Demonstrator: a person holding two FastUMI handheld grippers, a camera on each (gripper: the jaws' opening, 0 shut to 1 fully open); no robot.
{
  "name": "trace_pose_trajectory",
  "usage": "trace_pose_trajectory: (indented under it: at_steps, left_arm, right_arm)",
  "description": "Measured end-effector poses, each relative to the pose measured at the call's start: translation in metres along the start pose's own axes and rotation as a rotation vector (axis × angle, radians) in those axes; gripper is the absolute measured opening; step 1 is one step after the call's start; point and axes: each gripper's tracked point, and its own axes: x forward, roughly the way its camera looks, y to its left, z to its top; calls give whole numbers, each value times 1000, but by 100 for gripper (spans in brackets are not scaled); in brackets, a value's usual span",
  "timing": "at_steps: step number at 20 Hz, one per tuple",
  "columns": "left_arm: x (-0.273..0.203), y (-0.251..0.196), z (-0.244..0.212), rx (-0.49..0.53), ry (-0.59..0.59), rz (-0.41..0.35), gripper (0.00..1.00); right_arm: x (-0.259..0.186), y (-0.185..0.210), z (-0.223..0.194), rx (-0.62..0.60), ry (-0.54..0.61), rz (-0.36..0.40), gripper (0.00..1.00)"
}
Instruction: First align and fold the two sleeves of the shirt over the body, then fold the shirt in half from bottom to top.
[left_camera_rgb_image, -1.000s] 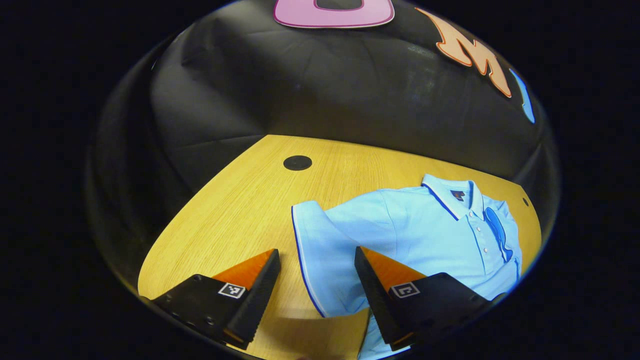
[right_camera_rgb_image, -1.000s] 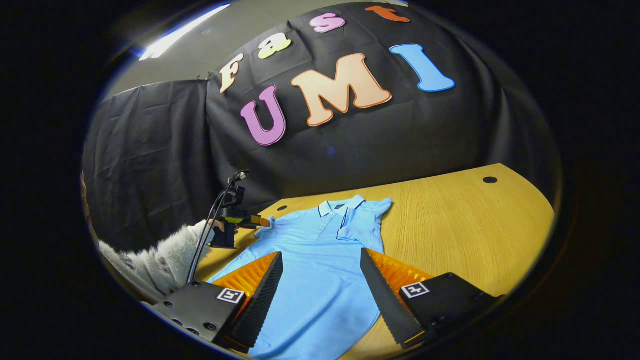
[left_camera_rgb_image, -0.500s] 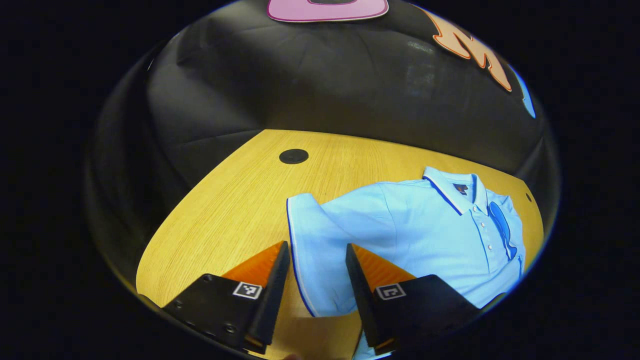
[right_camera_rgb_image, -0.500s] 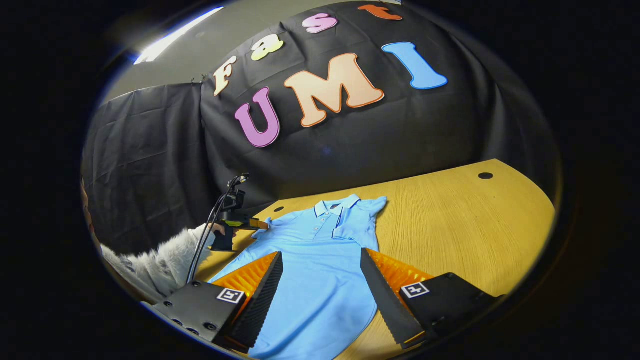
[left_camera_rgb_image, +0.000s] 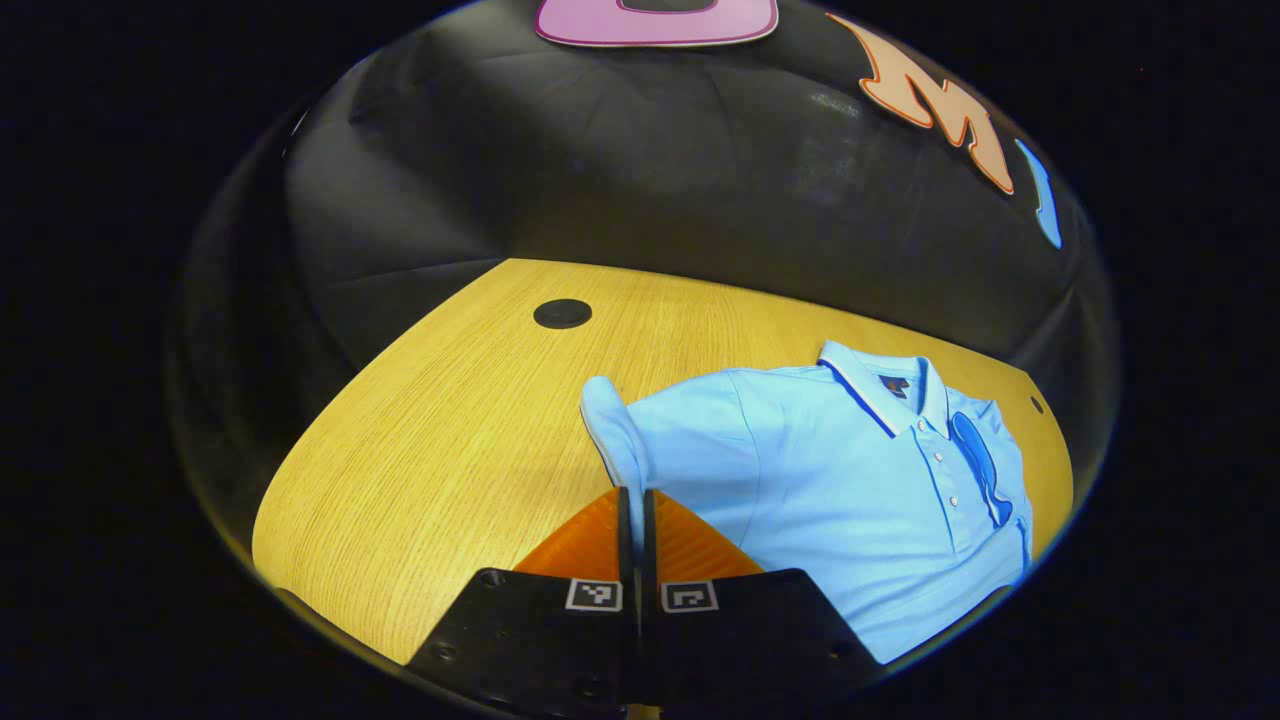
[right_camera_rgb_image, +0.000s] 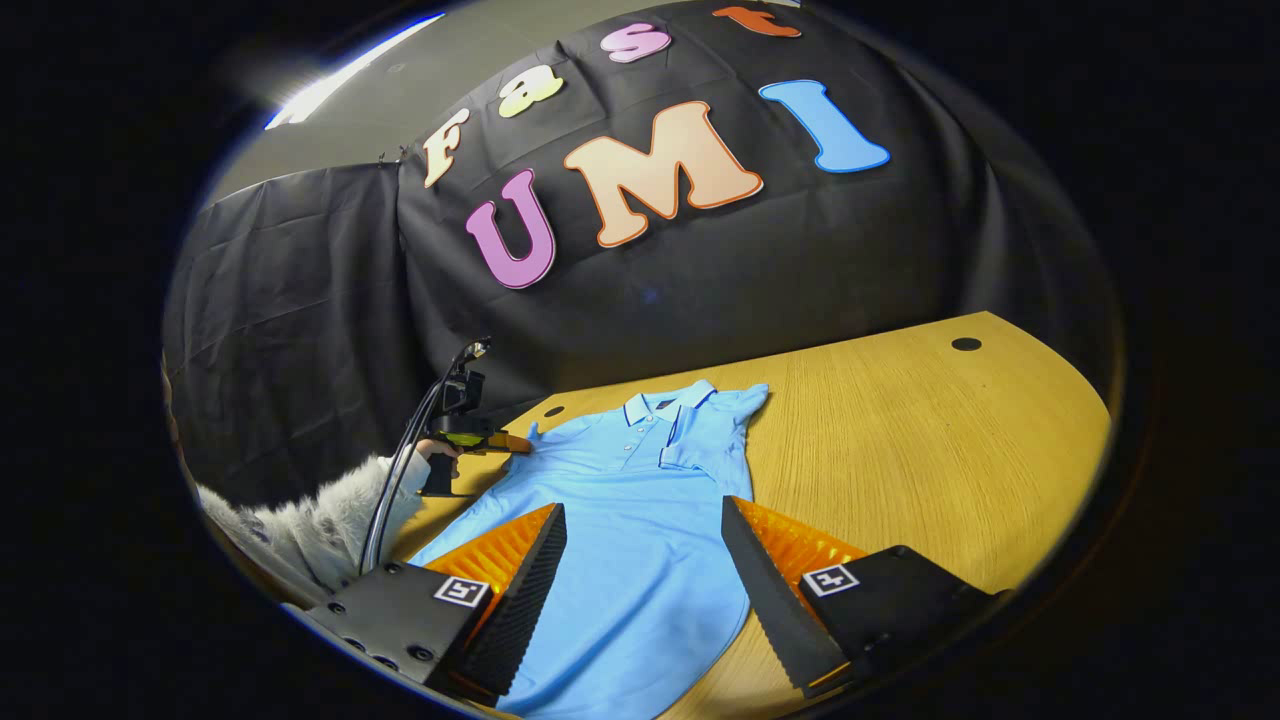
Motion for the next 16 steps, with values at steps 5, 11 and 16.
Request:
trace_pose_trajectory:
  at_steps: [5, 11, 16]
  left_arm:
    - [-10, -7, 21, 45, -44, 36, 0]
    - [-27, -81, 54, 189, -128, -43, 0]
    - [-19, -148, 39, 290, -115, -128, 0]
  right_arm:
    - [-1, -5, -3, -2, 9, -9, 98]
    - [1, -7, -7, -8, 22, -11, 98]
    - [2, -5, -12, -7, 34, -9, 98]
